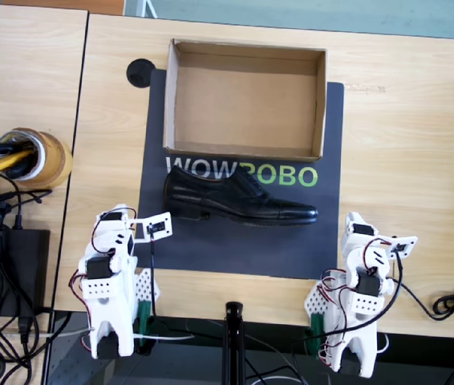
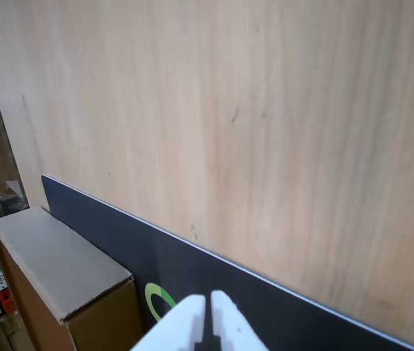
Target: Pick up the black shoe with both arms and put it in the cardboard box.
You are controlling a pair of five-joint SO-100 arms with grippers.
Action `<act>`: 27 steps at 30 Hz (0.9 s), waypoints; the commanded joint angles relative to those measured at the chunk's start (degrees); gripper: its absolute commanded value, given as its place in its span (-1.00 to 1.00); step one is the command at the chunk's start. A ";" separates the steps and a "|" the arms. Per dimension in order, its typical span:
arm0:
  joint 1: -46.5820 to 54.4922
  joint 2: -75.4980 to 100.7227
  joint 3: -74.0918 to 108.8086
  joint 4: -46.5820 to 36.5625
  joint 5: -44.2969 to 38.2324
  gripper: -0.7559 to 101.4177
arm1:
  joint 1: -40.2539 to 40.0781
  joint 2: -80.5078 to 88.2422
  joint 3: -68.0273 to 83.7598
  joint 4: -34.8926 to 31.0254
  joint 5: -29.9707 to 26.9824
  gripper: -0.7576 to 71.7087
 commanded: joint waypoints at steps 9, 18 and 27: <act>-0.44 0.44 0.53 0.09 0.26 -0.99 | -0.26 2.64 0.97 0.26 -0.79 -0.98; -0.35 0.44 0.53 0.09 0.53 -0.99 | -0.26 2.64 0.97 0.26 -0.79 -0.98; -0.79 0.44 0.53 0.09 -0.18 -0.99 | -0.26 2.64 0.97 0.26 -0.79 -0.98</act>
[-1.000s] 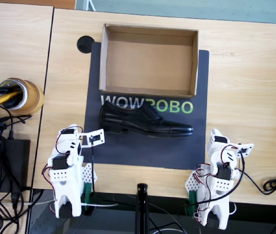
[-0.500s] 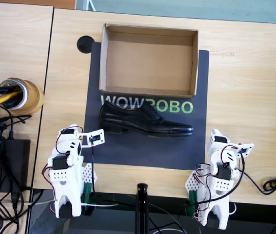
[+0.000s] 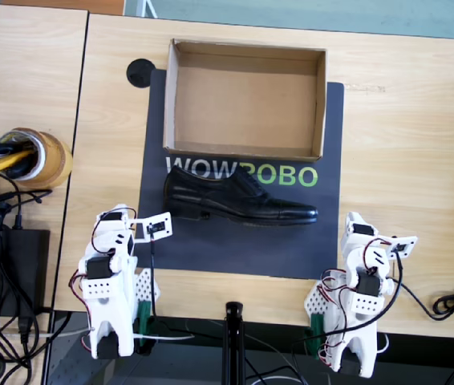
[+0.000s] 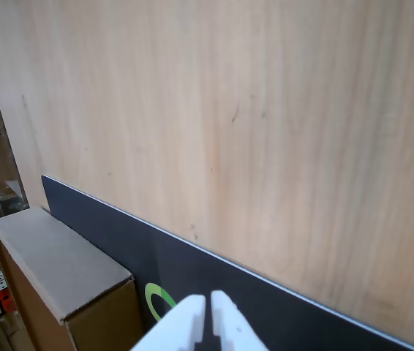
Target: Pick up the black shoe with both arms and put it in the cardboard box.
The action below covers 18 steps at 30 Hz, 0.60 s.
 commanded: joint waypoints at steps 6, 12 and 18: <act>-0.44 0.44 -1.49 2.55 -3.25 -0.99 | -0.70 2.64 -0.62 1.14 -0.09 -0.99; -0.18 0.44 -5.45 4.83 -3.87 -0.99 | -1.14 2.72 -7.21 2.99 -0.18 -0.99; -0.09 0.44 -7.82 5.71 -3.96 -0.99 | -1.85 2.72 -9.67 5.01 -0.26 -0.99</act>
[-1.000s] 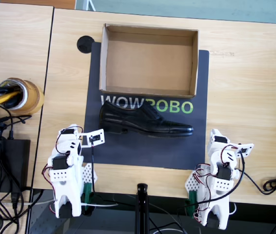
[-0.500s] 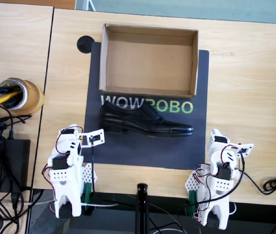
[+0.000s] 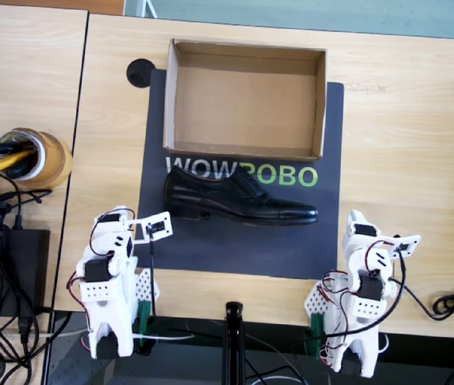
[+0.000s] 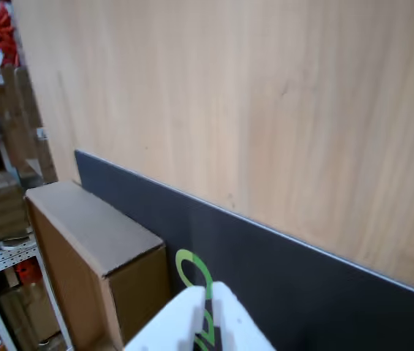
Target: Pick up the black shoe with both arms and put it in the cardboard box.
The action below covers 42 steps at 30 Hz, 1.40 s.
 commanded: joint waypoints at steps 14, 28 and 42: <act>-0.44 -12.66 -17.58 -0.09 1.41 -0.99 | -1.05 -6.15 -15.64 3.43 -1.23 -0.99; 4.92 -25.22 -38.23 9.05 -4.13 -0.99 | -7.73 -22.50 -40.69 13.18 0.79 -0.99; 15.73 -35.24 -52.82 20.83 -17.93 -0.99 | -15.56 -43.68 -65.74 30.06 1.41 -0.99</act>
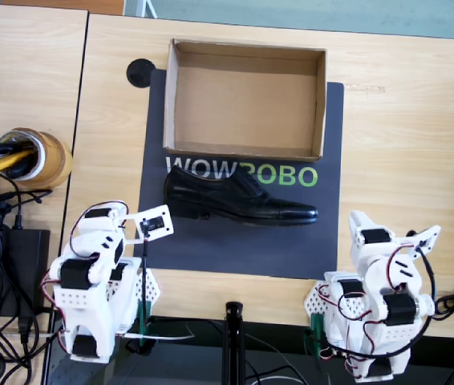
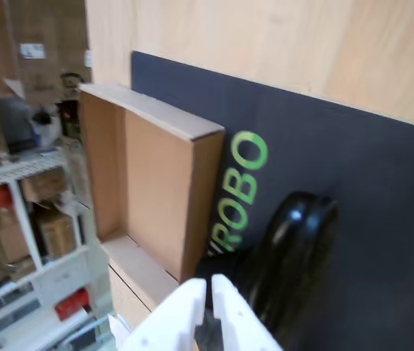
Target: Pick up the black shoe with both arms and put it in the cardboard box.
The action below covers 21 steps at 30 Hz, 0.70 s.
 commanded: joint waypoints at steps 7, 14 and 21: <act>9.40 -1.41 -3.16 1.93 -6.06 -0.99 | -5.98 -6.59 -5.10 4.04 1.58 -0.99; 13.10 -6.68 -3.34 2.02 -6.06 -0.83 | -11.43 -10.99 -4.57 5.80 -0.70 -0.99; 18.54 -6.15 -3.34 2.72 -7.91 -0.89 | -13.01 -11.34 -5.27 7.91 -3.60 -0.98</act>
